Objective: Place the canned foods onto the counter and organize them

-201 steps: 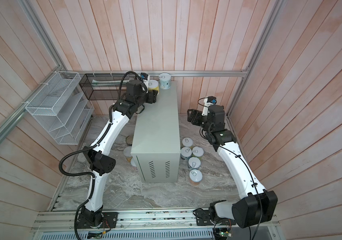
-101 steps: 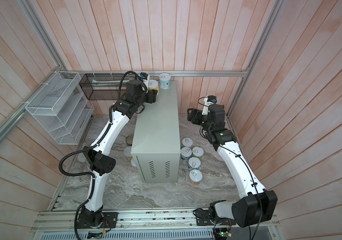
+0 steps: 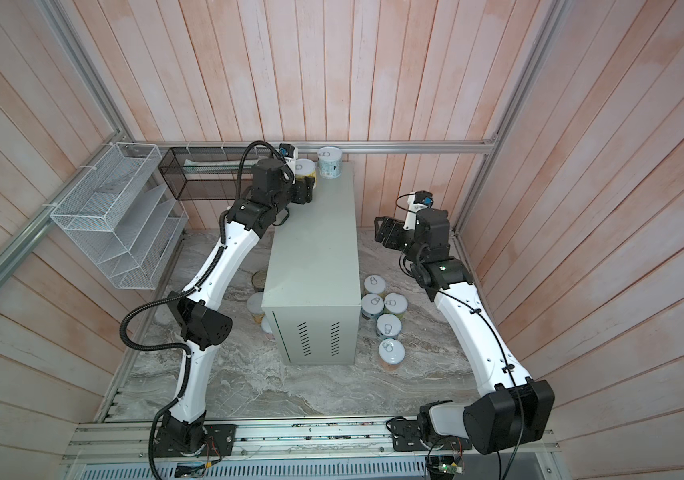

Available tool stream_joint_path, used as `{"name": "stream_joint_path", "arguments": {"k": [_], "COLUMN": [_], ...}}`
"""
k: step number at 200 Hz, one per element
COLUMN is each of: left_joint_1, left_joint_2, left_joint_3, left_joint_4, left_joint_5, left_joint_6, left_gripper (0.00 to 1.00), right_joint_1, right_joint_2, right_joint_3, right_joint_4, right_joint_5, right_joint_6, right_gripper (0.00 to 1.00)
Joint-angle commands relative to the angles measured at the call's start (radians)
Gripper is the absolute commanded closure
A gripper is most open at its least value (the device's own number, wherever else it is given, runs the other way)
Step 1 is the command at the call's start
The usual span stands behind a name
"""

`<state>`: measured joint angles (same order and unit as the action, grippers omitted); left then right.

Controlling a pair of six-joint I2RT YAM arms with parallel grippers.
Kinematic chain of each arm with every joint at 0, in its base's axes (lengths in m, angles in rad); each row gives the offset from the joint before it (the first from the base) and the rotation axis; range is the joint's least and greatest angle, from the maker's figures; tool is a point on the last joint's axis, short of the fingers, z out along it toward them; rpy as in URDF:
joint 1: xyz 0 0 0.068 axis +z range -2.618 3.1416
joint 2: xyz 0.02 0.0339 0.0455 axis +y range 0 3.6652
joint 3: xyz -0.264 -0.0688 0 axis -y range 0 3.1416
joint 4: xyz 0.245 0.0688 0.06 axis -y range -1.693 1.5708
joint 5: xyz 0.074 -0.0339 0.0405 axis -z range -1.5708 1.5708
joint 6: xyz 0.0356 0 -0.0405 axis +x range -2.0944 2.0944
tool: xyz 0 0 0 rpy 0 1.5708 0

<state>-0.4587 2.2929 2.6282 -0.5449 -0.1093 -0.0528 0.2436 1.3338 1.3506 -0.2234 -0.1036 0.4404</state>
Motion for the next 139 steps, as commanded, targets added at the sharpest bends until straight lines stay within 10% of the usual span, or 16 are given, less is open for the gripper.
{"name": "stream_joint_path", "arguments": {"k": [1, 139], "left_joint_1": [0.020, 0.018], "left_joint_2": [0.042, -0.039], "left_joint_3": [0.026, -0.127], "left_joint_4": [0.034, 0.028], "left_joint_5": [0.007, 0.088], "left_joint_6": [-0.009, 0.018], "left_gripper": [0.22, 0.05], "right_joint_1": [0.003, 0.024], "right_joint_2": [0.021, -0.001], "right_joint_3": [0.038, 0.026], "right_joint_4": [0.021, 0.024], "right_joint_5": [-0.008, -0.010], "right_joint_6": [-0.011, 0.006], "right_gripper": [0.17, 0.17]}}
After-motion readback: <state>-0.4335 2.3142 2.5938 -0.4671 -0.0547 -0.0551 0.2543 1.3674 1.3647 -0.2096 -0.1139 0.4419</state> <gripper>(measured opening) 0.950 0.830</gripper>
